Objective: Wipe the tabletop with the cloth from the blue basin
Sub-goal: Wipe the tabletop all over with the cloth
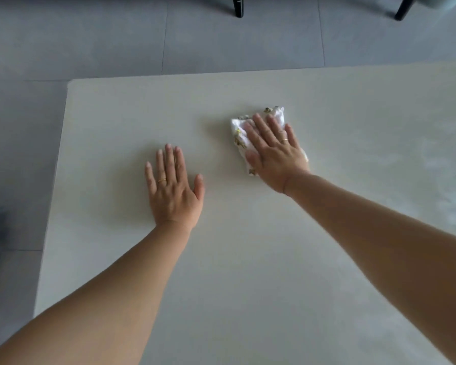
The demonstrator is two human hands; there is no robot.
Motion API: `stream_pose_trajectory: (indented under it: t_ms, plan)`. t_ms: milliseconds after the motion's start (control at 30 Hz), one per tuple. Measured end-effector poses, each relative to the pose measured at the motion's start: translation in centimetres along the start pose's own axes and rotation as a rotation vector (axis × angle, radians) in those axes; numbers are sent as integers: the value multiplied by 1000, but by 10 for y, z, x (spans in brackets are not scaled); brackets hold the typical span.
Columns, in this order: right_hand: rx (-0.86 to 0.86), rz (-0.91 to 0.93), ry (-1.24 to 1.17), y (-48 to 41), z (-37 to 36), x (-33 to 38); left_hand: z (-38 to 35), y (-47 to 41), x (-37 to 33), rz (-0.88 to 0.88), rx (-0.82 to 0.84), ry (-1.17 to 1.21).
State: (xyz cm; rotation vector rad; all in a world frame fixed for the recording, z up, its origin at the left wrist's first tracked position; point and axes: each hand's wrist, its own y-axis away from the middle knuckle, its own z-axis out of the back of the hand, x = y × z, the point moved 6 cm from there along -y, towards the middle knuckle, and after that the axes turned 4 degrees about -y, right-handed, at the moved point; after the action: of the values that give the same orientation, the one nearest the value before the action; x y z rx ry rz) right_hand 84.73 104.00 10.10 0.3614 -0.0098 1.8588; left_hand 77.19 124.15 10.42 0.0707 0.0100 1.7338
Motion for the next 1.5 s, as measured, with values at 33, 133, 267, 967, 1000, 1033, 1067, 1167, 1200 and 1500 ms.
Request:
stream_pose_trajectory:
  t_ms: [33, 133, 267, 967, 1000, 1033, 1067, 1167, 1200, 1500]
  plan:
    - [-11, -2, 9, 7, 4, -21, 3, 4, -2, 6, -19, 2]
    - [-63, -254, -59, 33, 20, -102, 15, 35, -23, -8, -65, 58]
    - [-119, -573, -125, 62, 12, -94, 12, 102, -91, -236, 13, 199]
    - [18, -106, 35, 181, -3, -90, -3, 129, -110, -252, 68, 141]
    - [2, -235, -15, 182, 0, -107, -3, 129, -110, -249, 66, 141]
    - [-26, -360, -57, 183, 0, -112, -3, 129, -110, -245, 64, 143]
    - [-63, -461, -87, 185, -2, -105, -3, 129, -110, -242, 61, 148]
    - [-63, -455, -106, 200, -21, -38, -1, 130, -111, -242, 52, 167]
    - [-41, -356, -87, 207, -28, -18, 0, 130, -111, -242, 44, 167]
    - [-87, -655, -128, 249, -17, -100, -1, 129, -111, -250, 13, 196]
